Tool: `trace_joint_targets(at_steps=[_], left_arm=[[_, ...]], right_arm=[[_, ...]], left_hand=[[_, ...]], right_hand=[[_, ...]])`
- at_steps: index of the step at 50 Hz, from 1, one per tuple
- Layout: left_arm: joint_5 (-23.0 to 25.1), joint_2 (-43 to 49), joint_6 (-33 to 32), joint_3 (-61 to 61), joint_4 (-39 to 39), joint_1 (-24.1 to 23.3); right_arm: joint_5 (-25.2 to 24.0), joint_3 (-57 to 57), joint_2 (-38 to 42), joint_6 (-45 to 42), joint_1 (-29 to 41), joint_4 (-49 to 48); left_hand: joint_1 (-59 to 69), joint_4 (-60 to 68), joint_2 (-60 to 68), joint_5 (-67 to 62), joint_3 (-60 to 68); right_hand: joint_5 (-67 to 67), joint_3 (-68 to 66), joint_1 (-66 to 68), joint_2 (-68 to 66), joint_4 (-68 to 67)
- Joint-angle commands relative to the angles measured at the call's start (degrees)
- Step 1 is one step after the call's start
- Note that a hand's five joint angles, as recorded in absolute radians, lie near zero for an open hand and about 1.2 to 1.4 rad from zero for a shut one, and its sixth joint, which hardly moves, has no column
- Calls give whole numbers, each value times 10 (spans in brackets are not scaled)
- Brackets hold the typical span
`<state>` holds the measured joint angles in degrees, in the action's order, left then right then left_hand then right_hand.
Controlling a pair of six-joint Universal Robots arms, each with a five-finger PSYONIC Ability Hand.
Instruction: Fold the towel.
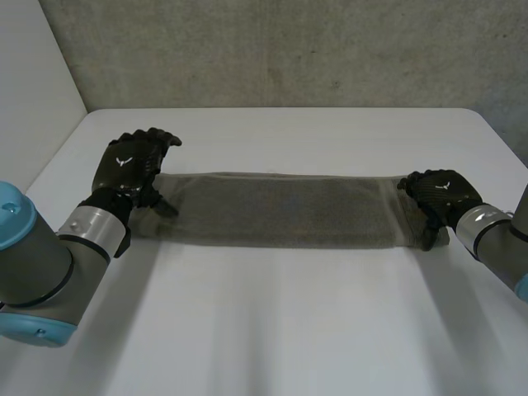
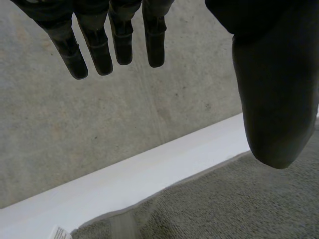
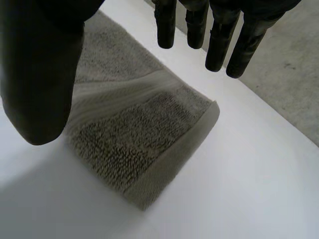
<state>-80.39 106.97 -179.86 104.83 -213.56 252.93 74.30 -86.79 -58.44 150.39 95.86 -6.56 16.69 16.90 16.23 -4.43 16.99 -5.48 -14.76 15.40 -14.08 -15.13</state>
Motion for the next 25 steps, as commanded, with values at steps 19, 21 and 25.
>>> trace_joint_targets(at_steps=[19, 21, 25], left_arm=[[-9, -7, 3, 27, -5, 39], [-9, -7, 3, 27, -5, 42], [-9, -7, 3, 27, -5, 49]], right_arm=[[1, 9, 55, -45, -2, -17], [1, 10, 57, -45, -2, -22], [1, 12, 57, -45, -2, -28]], left_hand=[[-51, -53, -47, 29, -54], [-53, -55, -48, 30, -56], [-53, -55, -48, 30, -56]], right_hand=[[-230, -237, 231, -244, -233], [-282, -289, 283, -296, -285], [-422, -429, 423, -436, -426]])
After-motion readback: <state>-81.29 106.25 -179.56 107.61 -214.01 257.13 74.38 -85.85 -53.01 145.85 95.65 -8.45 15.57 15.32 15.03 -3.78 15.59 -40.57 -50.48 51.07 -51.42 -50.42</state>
